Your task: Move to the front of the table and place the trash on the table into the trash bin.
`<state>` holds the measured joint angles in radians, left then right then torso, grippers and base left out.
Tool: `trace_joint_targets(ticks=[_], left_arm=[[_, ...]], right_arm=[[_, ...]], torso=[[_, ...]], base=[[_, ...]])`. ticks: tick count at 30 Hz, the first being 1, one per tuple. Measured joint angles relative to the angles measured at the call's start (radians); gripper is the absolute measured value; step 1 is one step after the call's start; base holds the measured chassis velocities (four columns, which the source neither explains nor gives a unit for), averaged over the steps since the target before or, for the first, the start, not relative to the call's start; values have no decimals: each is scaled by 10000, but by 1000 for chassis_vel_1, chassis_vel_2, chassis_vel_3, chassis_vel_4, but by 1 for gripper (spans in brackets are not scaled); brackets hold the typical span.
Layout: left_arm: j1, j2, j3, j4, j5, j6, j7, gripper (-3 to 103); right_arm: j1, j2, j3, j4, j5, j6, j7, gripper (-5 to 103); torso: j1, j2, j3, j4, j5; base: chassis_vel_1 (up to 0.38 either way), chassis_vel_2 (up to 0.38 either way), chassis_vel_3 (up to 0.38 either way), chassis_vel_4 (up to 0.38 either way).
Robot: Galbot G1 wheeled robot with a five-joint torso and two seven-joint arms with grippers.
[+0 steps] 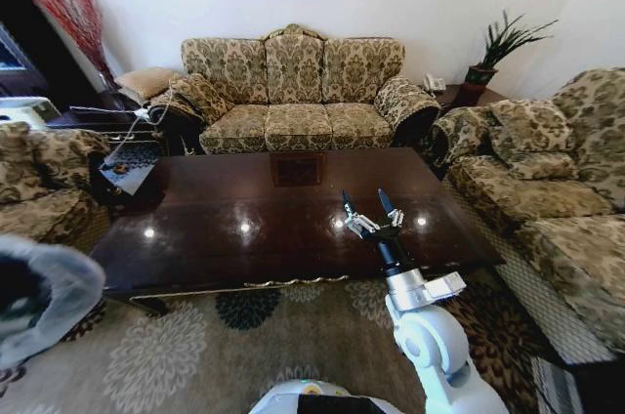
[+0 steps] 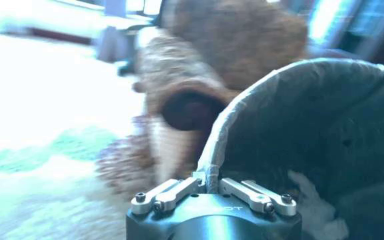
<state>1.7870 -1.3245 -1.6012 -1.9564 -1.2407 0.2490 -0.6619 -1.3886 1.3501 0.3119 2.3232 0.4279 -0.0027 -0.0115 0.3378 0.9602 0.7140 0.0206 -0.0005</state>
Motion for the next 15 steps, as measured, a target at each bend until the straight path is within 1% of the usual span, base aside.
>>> trace_joint_targets(ticks=[1,3,4,5,6,8,9,10,11,12,13,14,15], left_arm=[[-52,-14,126,686,153,-256,-37,0],[-171,-12,449,1818,587,-600,-7,0],[-171,-12,449,1818,587,-600,-7,0],[-306,2,735,2631,877,-812,6,0],[-306,2,735,2631,877,-812,6,0],[-724,46,1420,4320,1352,-1201,53,0],[-724,46,1420,4320,1352,-1201,53,0],[-1056,78,1920,5459,1500,-1401,119,0],[-1294,87,2313,6253,1581,-1515,220,0],[-1294,87,2313,6253,1581,-1515,220,0],[-1446,87,2464,6641,1649,-1551,294,0],[-2036,92,2847,7983,1871,-1641,530,0],[-2290,98,2947,8469,1918,-1646,614,0]], right_arm=[[-3,6,16,-30,-83,4,0,100],[-48,6,26,-45,-176,-2,-1,100],[-48,6,26,-45,-176,-2,-1,100],[-86,4,28,-49,-242,-24,-5,100],[-86,4,28,-49,-242,-24,-5,100],[-146,-30,28,-51,-330,-108,-12,100],[-146,-30,28,-51,-330,-108,-12,100],[-189,-95,46,-52,-346,-164,-12,100],[-223,-149,77,-56,-353,-191,-13,100],[-223,-149,77,-56,-353,-191,-13,100],[-248,-180,106,-70,-361,-196,-15,100],[-366,-286,203,-111,-372,-210,-19,100],[-427,-341,236,-119,-373,-219,-19,100]], torso=[[5,-2,3,-1,12],[19,-9,10,-5,13],[19,-9,10,-5,13],[24,-12,12,-6,5],[24,-12,12,-6,5],[25,-12,11,-5,0],[25,-12,11,-5,0],[23,-12,11,-4,1],[17,-11,9,-3,1],[17,-11,9,-3,1],[13,-10,7,-2,0],[8,-8,4,-3,0],[8,-9,5,-1,-2]], base=[[0,0,0,0],[-30,12,24,-18],[-60,24,47,-36],[-60,52,46,-69],[-60,52,46,-69],[-54,42,53,-71],[-33,32,53,-71],[0,0,0,0],[0,0,0,0],[0,0,0,0],[0,0,0,0],[0,0,0,0],[0,0,0,0]])
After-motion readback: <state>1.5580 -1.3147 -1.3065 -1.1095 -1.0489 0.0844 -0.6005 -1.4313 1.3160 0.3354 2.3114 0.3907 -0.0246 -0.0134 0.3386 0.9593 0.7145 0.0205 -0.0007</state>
